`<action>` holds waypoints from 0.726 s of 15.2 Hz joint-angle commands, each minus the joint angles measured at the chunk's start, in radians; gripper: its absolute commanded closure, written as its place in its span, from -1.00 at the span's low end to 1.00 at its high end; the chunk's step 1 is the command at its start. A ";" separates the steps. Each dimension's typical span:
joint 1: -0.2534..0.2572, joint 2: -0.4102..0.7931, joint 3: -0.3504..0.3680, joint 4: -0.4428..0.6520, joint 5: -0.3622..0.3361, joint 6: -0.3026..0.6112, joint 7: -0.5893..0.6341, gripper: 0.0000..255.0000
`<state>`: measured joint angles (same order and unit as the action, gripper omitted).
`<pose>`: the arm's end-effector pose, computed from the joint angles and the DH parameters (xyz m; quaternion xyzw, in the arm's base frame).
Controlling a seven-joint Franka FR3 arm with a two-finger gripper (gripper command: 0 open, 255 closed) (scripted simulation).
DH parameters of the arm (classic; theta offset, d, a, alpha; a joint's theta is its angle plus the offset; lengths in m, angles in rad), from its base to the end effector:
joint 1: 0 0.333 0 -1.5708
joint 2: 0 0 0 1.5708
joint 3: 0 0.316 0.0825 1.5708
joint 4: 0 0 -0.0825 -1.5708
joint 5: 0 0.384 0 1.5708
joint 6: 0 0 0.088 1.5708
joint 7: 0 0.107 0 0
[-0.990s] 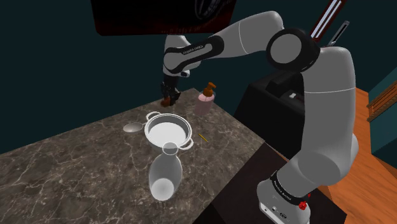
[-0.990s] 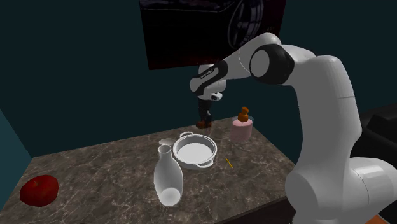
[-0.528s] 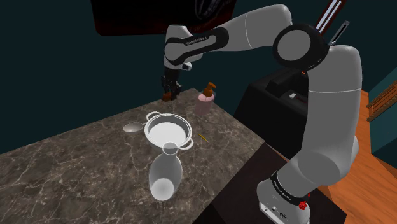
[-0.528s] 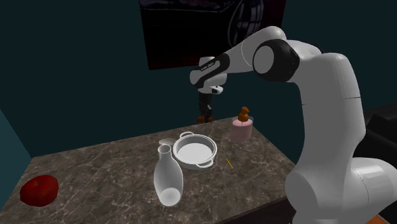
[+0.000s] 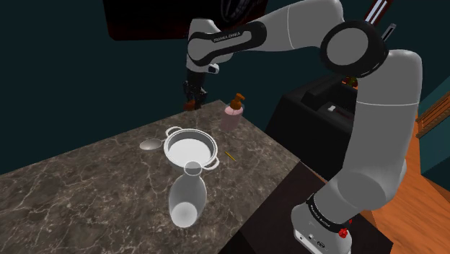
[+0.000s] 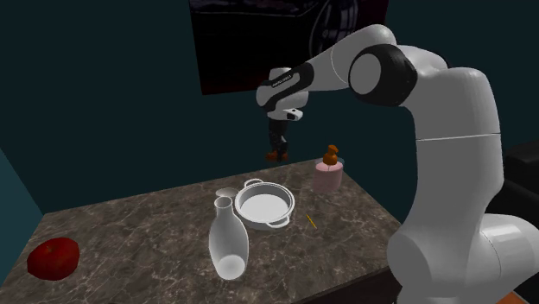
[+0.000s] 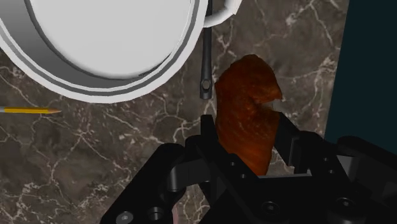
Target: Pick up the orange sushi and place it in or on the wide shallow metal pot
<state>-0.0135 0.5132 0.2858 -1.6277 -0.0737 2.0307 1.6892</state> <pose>0.6528 0.1545 0.3253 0.7603 -0.6469 -0.0561 0.0157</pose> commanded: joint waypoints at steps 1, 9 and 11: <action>0.006 -0.055 0.012 -0.089 0.011 0.036 0.020 1.00; 0.045 -0.265 0.075 -0.404 0.071 0.154 0.107 1.00; 0.058 -0.311 0.093 -0.469 0.090 0.177 0.130 1.00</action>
<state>0.0369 0.2220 0.3697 -2.0597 0.0085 2.1879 1.8053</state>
